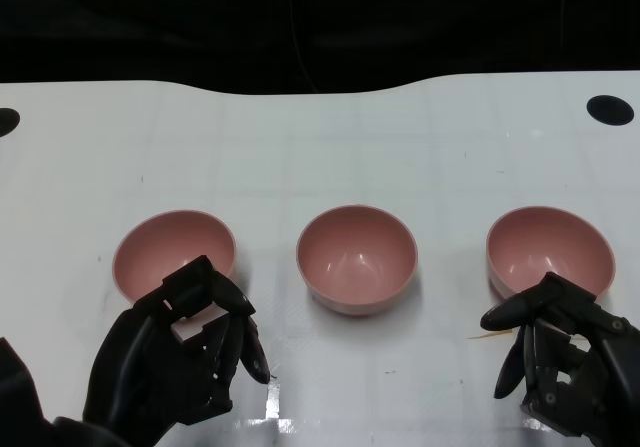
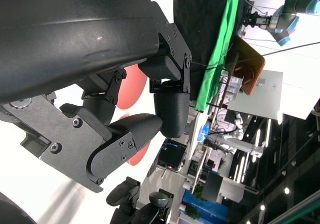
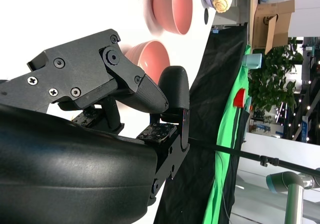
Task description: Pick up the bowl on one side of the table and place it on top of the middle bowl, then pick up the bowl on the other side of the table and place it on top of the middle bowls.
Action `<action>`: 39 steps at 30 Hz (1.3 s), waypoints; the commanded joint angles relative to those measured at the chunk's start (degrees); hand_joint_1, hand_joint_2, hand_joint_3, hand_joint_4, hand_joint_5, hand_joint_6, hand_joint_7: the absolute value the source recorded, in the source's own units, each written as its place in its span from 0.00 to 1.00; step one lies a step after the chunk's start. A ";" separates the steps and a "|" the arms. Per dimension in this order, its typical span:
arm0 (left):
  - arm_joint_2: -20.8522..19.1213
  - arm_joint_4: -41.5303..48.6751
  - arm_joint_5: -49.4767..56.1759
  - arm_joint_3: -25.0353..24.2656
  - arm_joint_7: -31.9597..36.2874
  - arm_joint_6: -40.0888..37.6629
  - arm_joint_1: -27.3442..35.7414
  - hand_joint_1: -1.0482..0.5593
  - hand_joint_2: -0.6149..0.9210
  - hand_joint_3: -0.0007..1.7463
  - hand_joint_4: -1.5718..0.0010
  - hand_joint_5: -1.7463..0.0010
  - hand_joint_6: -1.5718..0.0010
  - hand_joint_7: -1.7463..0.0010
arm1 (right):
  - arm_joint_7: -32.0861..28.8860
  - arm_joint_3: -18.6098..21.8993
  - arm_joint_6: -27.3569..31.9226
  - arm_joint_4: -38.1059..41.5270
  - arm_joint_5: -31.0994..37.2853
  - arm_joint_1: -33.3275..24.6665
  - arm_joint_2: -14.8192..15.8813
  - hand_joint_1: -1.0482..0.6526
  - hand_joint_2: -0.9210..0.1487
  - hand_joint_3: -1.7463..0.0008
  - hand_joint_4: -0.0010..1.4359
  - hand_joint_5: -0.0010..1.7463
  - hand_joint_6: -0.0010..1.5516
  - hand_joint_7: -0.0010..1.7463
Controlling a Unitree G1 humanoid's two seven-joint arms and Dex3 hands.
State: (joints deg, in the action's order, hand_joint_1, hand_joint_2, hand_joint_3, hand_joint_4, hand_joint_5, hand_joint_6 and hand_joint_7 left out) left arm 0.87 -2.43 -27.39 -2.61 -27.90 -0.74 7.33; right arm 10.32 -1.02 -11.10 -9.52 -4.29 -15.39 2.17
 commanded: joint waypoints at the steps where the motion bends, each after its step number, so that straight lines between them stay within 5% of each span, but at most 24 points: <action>1: -0.67 0.02 0.22 -0.35 -0.23 0.41 0.04 0.47 0.67 0.67 0.50 0.04 0.54 0.16 | -0.03 0.25 -0.12 -0.48 -0.07 -0.28 0.69 0.55 0.42 0.32 0.54 0.94 0.47 0.76; 26: -0.71 0.49 0.25 -0.50 -0.64 0.78 -0.36 0.48 0.67 0.68 0.51 0.04 0.55 0.16 | 0.13 0.45 -0.41 -0.01 -0.51 0.15 0.48 0.55 0.41 0.32 0.53 0.90 0.46 0.73; 34: -0.68 0.56 0.11 -0.47 -0.87 0.86 -0.37 0.48 0.67 0.68 0.51 0.04 0.55 0.16 | -2.35 0.68 -2.76 0.20 5.77 0.75 2.12 0.52 0.35 0.50 0.35 0.69 0.32 0.48; 39: -0.66 0.42 0.39 -0.37 -0.63 0.91 -0.31 0.47 0.67 0.68 0.50 0.04 0.55 0.16 | -2.83 1.21 -3.95 0.18 7.84 1.22 3.66 0.45 0.07 0.86 0.22 0.50 0.25 0.25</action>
State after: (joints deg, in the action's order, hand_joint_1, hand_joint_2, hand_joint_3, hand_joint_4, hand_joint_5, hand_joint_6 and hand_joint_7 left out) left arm 0.86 -2.40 -27.33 -2.69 -28.20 -0.49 7.31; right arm 7.73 -0.45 -13.90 -9.48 3.37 -14.54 4.63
